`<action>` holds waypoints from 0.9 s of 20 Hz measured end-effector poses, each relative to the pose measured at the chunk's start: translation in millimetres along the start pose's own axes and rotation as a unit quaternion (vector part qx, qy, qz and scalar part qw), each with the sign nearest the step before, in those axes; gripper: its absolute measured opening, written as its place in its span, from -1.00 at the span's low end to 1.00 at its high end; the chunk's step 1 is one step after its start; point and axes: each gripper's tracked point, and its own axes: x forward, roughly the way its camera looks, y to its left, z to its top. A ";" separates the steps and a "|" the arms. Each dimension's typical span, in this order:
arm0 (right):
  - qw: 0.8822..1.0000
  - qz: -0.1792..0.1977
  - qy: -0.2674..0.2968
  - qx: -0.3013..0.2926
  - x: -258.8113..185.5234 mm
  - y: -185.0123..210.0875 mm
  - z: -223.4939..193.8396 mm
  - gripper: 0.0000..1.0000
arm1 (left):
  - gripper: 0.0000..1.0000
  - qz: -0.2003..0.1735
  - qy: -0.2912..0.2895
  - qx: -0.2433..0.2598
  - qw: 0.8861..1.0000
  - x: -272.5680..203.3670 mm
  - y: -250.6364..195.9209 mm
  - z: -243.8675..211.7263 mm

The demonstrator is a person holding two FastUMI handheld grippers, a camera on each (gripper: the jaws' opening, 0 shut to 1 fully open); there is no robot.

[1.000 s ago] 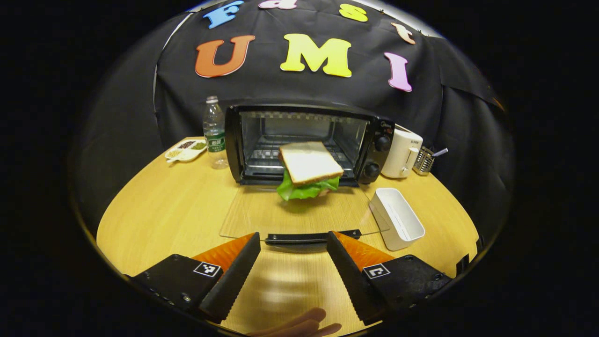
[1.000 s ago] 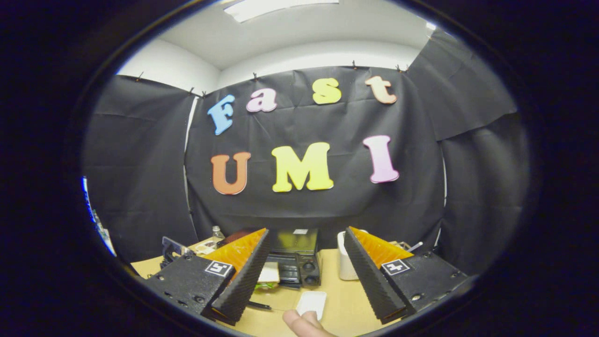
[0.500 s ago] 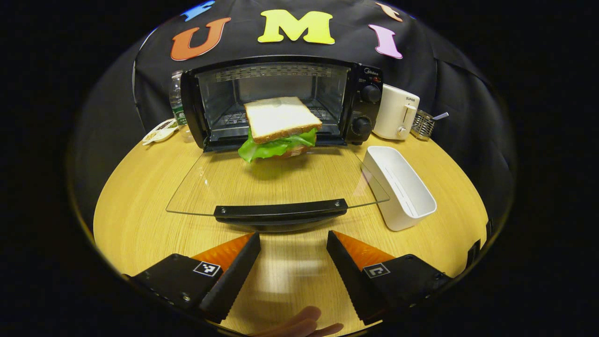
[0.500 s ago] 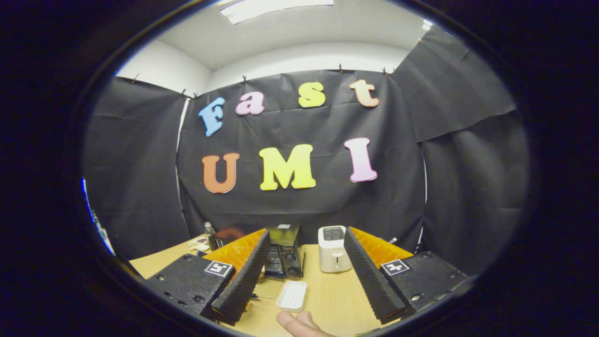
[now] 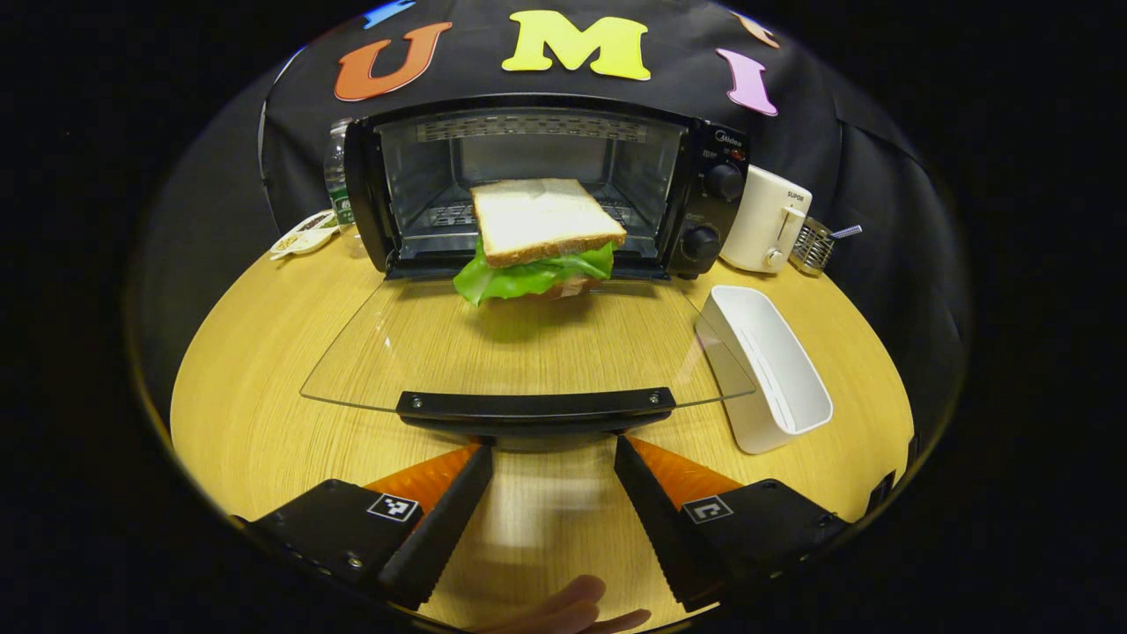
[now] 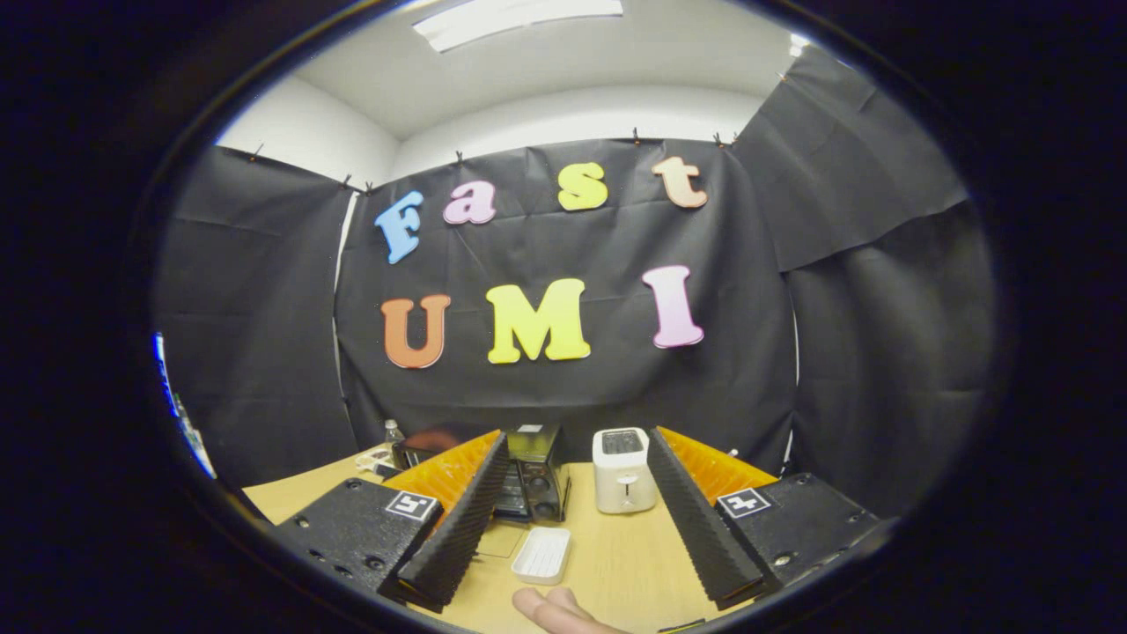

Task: Open the electric oven with the left hand, put the food in, and close the electric oven.

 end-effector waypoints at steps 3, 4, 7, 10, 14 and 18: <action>1.000 -0.009 0.005 0.001 3.3 -4.2 -5.6 0.80 | 0.86 0.009 -0.020 0.017 1.000 -7.8 -0.4 8.8; 1.000 -0.008 0.007 0.001 4.7 -2.5 -6.7 0.79 | 0.86 0.012 -0.027 0.023 0.999 -10.1 0.3 12.9; 1.000 -0.007 0.017 -0.009 6.9 0.0 -14.9 1.00 | 0.86 0.015 -0.047 0.029 0.998 -16.7 0.7 26.6; 1.000 0.001 0.021 -0.009 8.5 4.9 -18.4 1.00 | 0.87 0.019 -0.062 0.036 0.997 -20.7 3.0 45.5; 1.000 0.002 0.011 -0.020 6.8 5.6 -11.2 1.00 | 0.87 0.032 -0.080 0.049 0.995 -20.3 11.8 78.1; 0.999 -0.002 0.002 -0.033 4.1 4.5 -7.4 1.00 | 0.88 0.026 -0.098 0.030 0.994 -17.7 13.2 114.8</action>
